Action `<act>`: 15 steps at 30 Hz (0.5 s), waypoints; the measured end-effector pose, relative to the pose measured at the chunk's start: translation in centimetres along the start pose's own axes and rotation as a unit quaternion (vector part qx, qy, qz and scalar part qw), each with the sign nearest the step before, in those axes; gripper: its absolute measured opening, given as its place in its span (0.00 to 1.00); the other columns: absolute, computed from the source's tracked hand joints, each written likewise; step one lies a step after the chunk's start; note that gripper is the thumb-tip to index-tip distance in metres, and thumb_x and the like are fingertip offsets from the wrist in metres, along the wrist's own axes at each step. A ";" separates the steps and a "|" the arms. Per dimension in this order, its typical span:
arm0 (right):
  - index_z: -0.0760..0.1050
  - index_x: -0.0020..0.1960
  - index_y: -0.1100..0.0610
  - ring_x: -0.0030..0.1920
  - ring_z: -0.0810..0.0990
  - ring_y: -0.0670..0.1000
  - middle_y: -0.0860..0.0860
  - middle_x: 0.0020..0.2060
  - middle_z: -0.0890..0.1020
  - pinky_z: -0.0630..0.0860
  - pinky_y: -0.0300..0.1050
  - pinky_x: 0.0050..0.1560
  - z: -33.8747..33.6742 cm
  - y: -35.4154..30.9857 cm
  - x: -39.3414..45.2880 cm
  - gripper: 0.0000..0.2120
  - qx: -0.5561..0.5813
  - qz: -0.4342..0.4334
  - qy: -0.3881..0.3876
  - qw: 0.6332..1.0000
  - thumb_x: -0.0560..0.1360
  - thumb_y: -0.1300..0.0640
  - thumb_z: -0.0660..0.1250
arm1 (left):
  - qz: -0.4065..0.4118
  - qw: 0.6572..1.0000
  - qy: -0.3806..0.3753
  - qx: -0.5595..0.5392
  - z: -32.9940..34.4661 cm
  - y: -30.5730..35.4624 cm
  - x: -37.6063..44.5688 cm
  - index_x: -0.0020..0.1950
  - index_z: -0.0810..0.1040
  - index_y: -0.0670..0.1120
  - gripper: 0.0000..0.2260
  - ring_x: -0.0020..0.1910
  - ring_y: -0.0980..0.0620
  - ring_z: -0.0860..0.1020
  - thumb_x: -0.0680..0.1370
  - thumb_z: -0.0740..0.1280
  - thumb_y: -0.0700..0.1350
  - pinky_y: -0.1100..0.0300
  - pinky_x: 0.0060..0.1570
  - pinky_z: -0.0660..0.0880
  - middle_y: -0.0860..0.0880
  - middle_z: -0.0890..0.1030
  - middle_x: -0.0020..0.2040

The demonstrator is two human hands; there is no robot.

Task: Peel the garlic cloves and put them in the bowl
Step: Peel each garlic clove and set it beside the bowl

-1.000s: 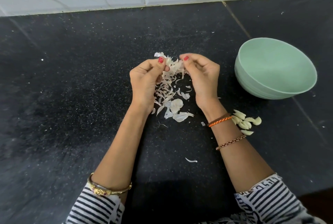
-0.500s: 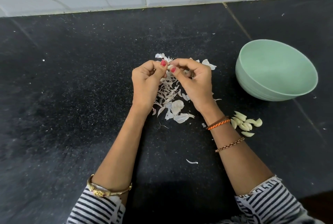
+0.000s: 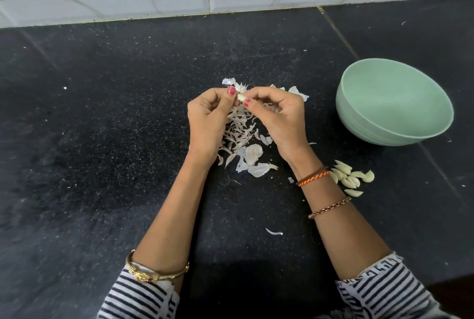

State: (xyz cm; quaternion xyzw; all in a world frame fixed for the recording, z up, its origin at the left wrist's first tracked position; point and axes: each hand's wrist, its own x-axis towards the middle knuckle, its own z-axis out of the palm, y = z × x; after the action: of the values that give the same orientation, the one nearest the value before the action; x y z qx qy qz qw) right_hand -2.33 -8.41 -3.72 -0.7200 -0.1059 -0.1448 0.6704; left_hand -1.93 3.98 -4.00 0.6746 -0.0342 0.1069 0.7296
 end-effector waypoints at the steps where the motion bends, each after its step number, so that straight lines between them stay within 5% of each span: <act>1: 0.80 0.44 0.58 0.40 0.80 0.46 0.47 0.39 0.82 0.77 0.43 0.42 0.0 0.0 0.0 0.07 -0.004 -0.003 -0.001 1.000 0.71 0.68 0.69 | 0.000 1.000 -0.004 -0.001 0.0 0.1 0.0 0.40 0.78 0.47 0.09 0.29 0.62 0.73 0.78 0.64 0.40 0.67 0.31 0.73 0.58 0.79 0.30; 7: 0.79 0.42 0.54 0.40 0.81 0.49 0.47 0.38 0.82 0.78 0.54 0.43 0.0 0.2 0.0 0.08 -0.016 0.001 0.008 1.000 0.70 0.67 0.71 | 0.007 1.000 -0.009 0.004 0.2 0.5 -0.2 0.40 0.78 0.47 0.09 0.29 0.64 0.74 0.78 0.63 0.39 0.72 0.29 0.69 0.60 0.79 0.30; 11: 0.78 0.43 0.60 0.38 0.79 0.41 0.47 0.38 0.81 0.76 0.35 0.41 0.0 0.2 0.0 0.06 -0.007 -0.010 -0.017 1.000 0.71 0.69 0.69 | 0.016 0.999 -0.019 0.025 -0.1 0.3 -0.1 0.41 0.79 0.49 0.08 0.30 0.63 0.73 0.77 0.65 0.39 0.66 0.35 0.73 0.60 0.79 0.31; 15: 0.77 0.43 0.63 0.39 0.77 0.46 0.48 0.37 0.79 0.72 0.31 0.39 -0.1 0.4 0.2 0.03 -0.036 -0.023 -0.047 0.998 0.71 0.68 0.68 | 0.028 0.999 -0.013 0.026 -0.3 0.0 0.0 0.39 0.80 0.51 0.07 0.37 0.53 0.75 0.75 0.67 0.41 0.58 0.41 0.75 0.56 0.80 0.34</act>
State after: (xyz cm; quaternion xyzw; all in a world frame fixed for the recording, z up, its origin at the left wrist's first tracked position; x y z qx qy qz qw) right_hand -2.01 -8.51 -4.06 -0.7469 -0.1482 -0.1296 0.6352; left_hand -1.96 4.23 -4.08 0.6931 -0.0594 0.1192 0.7084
